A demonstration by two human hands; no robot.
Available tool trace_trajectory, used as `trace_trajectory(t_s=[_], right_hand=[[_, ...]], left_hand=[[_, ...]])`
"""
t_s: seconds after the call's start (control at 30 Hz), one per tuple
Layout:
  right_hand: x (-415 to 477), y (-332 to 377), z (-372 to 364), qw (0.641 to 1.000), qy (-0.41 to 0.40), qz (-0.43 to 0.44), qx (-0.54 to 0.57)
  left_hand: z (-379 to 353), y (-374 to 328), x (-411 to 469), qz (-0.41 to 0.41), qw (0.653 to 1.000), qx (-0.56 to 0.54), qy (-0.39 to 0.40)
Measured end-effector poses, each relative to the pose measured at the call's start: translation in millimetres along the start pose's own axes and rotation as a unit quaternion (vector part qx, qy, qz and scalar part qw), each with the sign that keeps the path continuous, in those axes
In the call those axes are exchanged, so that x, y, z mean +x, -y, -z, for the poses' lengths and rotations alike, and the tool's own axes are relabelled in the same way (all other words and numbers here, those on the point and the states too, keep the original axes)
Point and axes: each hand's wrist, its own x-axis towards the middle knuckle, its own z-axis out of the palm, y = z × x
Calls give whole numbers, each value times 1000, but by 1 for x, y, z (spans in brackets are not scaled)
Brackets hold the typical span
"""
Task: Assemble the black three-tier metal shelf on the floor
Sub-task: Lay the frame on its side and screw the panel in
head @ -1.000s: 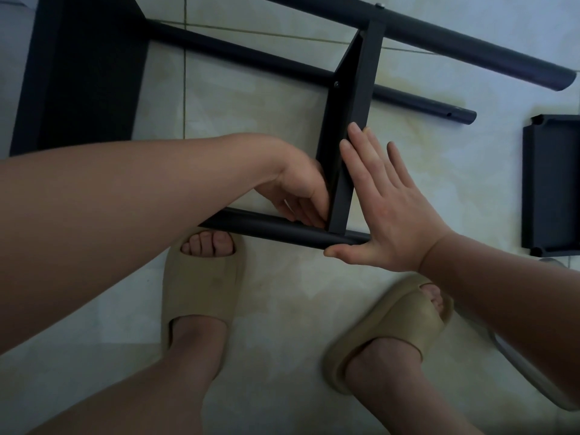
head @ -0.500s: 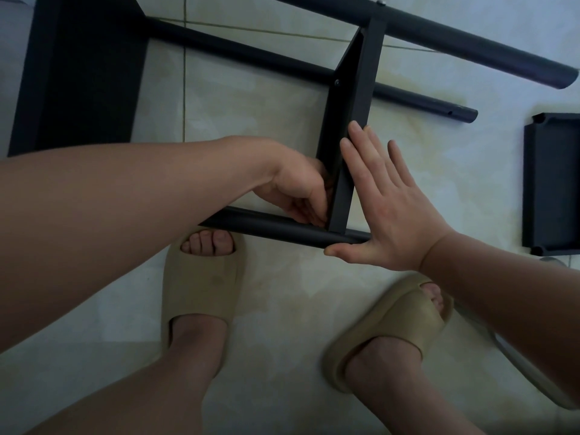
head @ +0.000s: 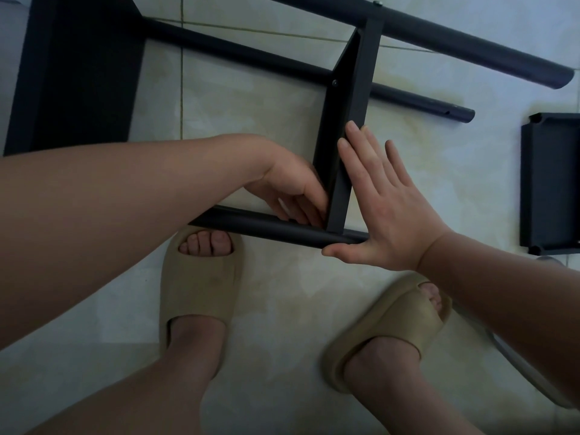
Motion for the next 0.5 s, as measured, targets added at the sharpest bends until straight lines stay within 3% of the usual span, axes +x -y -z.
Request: trace_trajectory(t_s=[0.1,0.2,0.5], right_hand=[[0,0,0,1000,-2,1,1],[1,-1,-1,1000,-4,2,4],[0,-1,-1,1000,-5,2,6]], left_hand=[[4,-13,5,28,997,68,-18],[8,-22,7,48,995,90,22],[12,-10,6,27,998,38,37]])
